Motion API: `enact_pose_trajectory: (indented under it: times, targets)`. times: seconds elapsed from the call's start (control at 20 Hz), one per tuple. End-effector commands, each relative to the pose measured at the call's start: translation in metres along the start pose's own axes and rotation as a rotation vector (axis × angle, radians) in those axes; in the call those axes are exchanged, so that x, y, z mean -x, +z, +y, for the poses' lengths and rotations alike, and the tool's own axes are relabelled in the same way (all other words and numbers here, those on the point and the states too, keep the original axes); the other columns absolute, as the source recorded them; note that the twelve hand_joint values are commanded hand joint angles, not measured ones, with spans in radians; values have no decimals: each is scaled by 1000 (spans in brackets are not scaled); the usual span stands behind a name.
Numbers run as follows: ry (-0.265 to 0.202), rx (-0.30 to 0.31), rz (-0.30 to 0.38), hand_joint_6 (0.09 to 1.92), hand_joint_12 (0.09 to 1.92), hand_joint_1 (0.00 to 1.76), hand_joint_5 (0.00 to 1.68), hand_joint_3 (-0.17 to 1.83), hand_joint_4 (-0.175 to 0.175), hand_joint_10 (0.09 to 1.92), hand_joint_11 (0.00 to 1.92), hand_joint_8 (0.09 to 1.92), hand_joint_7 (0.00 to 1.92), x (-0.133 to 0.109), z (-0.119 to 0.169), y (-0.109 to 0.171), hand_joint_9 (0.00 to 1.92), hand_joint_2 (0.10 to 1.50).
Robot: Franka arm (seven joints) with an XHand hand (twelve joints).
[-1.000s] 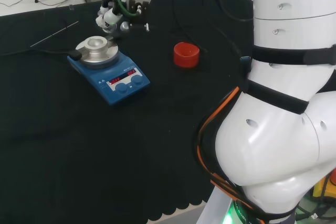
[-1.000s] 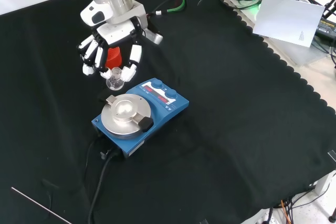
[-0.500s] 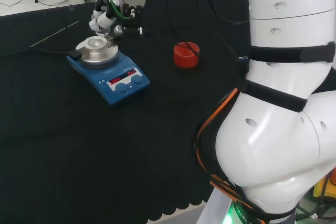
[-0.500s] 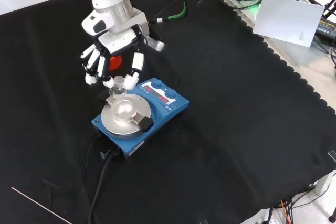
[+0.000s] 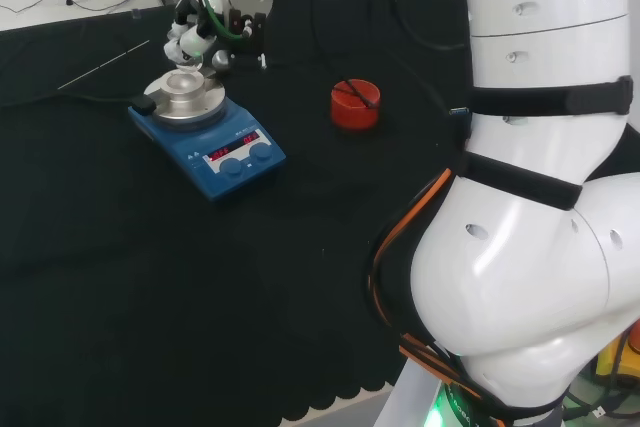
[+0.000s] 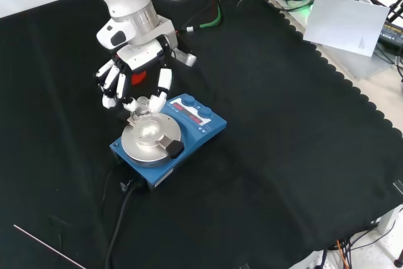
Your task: Place the round-bottom flask on the heater.
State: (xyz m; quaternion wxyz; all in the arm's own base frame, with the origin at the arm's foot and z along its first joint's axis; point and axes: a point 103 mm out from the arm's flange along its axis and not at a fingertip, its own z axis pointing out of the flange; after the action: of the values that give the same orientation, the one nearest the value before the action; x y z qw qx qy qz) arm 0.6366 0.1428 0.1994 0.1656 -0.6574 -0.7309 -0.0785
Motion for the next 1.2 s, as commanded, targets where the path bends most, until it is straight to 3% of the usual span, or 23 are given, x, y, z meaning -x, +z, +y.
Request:
enact_pose_trajectory:
  times: [0.05,0.4,0.55,0.9,1.2]
  targets:
    - [20,-2,3,1107,1341,1046,1031,703,175,622,197,613,474,-10,5,16,591,755]
    - [26,0,3,1105,1340,1047,1033,705,175,622,197,613,476,-9,6,20,592,753]
    - [23,-5,22,1105,1340,1047,1033,706,175,622,197,613,476,2,6,17,592,752]
    - [40,-18,1,1104,1340,1047,1034,707,175,622,197,613,477,-1,7,28,593,751]
    - [49,-23,25,1104,1340,1047,1035,708,175,622,197,612,477,13,6,24,593,751]
